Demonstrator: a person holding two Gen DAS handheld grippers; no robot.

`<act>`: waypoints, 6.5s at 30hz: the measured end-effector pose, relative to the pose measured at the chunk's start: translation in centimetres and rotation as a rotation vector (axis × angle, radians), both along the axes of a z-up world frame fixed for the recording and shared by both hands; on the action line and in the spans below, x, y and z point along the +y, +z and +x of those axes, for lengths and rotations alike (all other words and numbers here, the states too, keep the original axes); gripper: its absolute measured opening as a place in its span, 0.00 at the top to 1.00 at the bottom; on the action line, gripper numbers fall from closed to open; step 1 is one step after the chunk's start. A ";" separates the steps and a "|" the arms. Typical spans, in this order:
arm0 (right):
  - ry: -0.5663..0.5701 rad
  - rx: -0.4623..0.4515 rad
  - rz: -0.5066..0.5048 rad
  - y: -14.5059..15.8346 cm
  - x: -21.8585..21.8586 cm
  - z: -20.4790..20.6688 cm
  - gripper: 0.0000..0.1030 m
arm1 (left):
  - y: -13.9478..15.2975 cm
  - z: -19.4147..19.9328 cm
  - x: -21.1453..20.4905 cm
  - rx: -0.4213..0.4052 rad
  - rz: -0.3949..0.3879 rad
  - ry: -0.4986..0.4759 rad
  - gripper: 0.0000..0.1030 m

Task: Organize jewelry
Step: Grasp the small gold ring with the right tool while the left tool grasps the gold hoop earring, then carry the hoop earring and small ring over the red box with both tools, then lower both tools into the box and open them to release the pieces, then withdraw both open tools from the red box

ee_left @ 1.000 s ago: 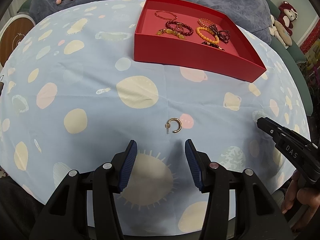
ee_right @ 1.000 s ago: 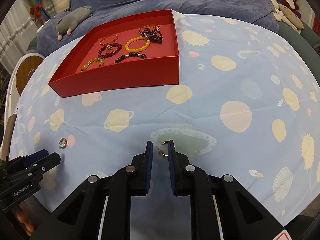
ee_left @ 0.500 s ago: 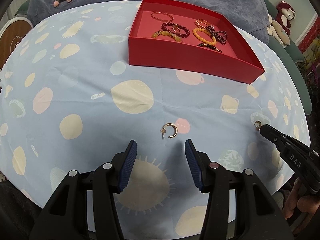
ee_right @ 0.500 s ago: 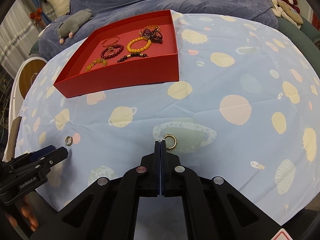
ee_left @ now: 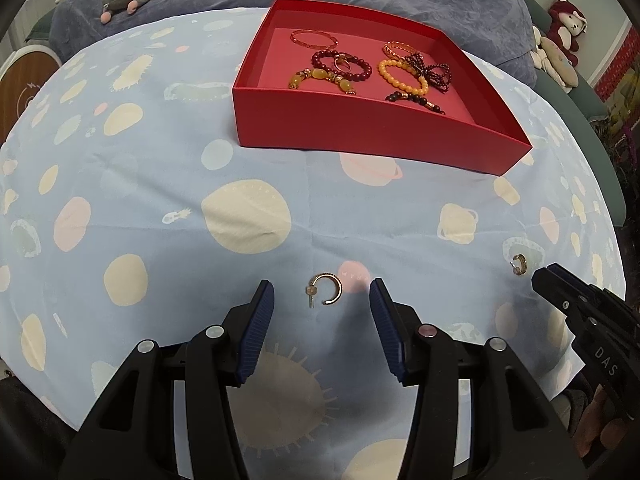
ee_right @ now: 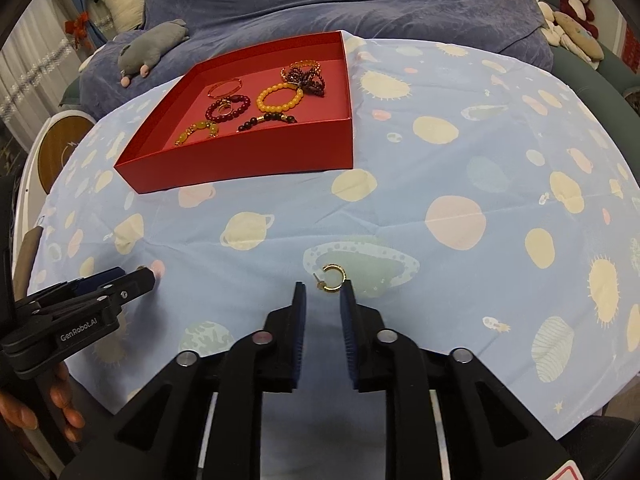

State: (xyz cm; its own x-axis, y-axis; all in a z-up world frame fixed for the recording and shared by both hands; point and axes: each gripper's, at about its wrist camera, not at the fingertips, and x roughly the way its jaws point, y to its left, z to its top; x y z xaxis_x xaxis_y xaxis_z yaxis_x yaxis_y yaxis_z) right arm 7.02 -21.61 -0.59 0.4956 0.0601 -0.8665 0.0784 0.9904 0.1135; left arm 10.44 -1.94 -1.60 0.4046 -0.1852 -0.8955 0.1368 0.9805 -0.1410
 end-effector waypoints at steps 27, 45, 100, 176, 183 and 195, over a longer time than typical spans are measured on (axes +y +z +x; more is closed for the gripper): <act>0.008 0.023 0.003 -1.5 0.5 0.9 0.84 | -0.1 0.1 0.0 -0.028 -0.006 -0.034 0.77; 0.027 0.006 0.030 0.3 1.7 -1.3 0.84 | 1.3 -1.6 -1.7 -0.023 0.024 -0.088 0.83; 0.066 -0.232 0.052 12.5 2.3 9.2 0.83 | 14.8 7.6 -4.0 -0.243 0.098 -0.054 0.83; 0.005 -0.090 0.002 5.5 2.5 16.3 0.54 | 7.1 14.6 -3.5 -0.142 0.176 0.015 0.44; -0.020 -0.108 -0.016 7.1 2.3 13.4 0.49 | 8.5 11.8 -2.9 -0.158 0.177 0.038 0.33; -0.030 -0.123 -0.033 8.4 2.4 9.6 0.34 | 9.3 8.4 -1.5 -0.170 0.174 0.091 0.17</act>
